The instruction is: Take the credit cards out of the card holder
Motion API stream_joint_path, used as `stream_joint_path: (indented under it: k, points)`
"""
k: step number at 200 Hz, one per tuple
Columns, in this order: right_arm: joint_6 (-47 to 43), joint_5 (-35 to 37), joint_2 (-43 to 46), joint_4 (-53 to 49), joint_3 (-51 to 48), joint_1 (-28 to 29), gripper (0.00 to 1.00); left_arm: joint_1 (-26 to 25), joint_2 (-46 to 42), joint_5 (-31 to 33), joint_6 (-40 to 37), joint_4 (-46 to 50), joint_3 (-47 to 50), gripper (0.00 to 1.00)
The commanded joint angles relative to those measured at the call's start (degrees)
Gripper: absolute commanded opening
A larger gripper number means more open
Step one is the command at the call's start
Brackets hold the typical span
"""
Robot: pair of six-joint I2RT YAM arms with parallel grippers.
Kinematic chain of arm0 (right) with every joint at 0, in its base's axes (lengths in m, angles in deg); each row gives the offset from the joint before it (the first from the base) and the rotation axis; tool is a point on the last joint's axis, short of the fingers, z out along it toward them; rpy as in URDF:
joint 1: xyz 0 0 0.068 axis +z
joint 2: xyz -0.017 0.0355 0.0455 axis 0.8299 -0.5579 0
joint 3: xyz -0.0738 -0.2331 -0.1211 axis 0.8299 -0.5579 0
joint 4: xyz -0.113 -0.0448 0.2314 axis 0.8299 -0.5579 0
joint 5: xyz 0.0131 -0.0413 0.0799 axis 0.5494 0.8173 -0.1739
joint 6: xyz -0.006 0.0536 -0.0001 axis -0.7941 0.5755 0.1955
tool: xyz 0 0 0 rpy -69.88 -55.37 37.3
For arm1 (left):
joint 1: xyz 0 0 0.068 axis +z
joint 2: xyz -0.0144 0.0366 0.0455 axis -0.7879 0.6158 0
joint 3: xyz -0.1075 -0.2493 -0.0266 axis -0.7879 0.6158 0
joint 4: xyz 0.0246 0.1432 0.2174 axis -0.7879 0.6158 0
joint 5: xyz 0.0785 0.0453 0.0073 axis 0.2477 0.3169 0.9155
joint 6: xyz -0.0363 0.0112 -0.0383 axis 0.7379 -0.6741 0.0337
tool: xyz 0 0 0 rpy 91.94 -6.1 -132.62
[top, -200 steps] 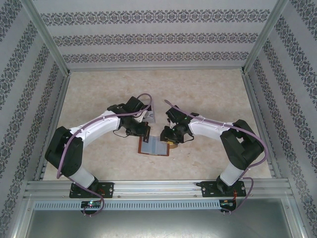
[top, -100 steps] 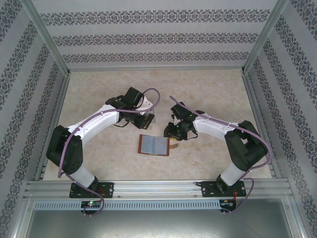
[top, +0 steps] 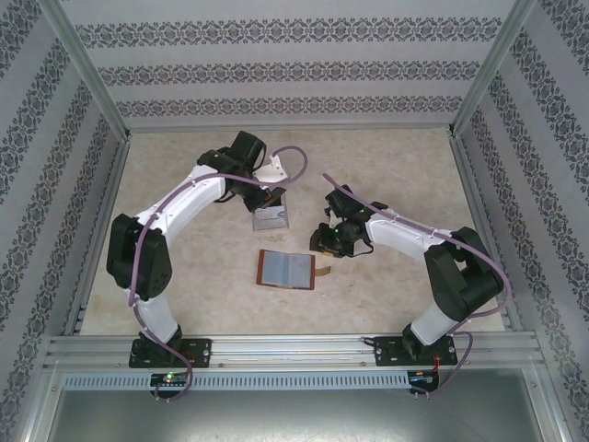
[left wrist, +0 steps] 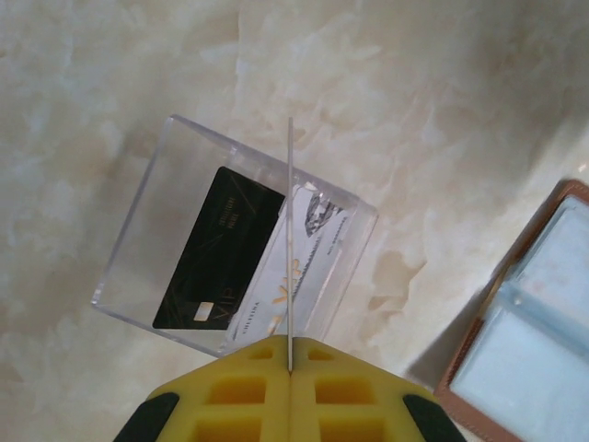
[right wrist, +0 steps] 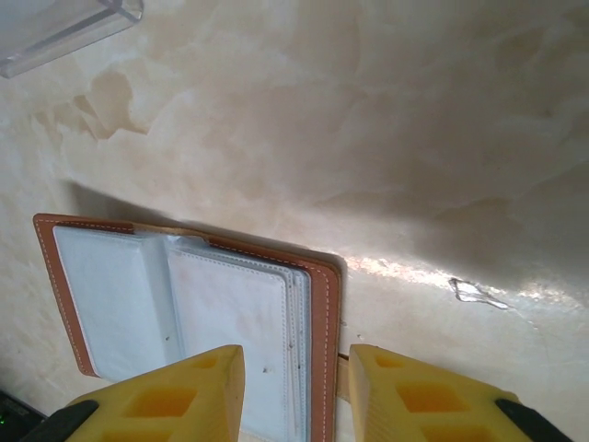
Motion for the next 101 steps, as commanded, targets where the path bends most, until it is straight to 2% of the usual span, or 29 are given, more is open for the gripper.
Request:
stream_joint_path:
  k: [1, 38, 75, 101]
  points:
    - [-1.6, -0.5, 0.9, -1.5, 1.0, -0.5, 0.36, 2.5, 2.7, -3.8, -7.1, 6.9, -5.8, 0.0]
    - [-1.5, -0.6, 0.4, -1.3, 1.1, -0.8, 0.36, 3.5, 8.9, -5.9, -15.0, 14.6, -15.3, 0.0]
    - [-1.5, -0.9, -0.5, -1.3, 1.7, -0.9, 0.36, 3.5, 12.5, -1.2, -21.0, 15.8, -18.4, 0.0]
    - [-1.6, -1.1, -1.1, -1.3, 2.0, -0.9, 0.36, 3.5, 15.1, -0.2, -23.6, 19.0, -21.3, 0.0]
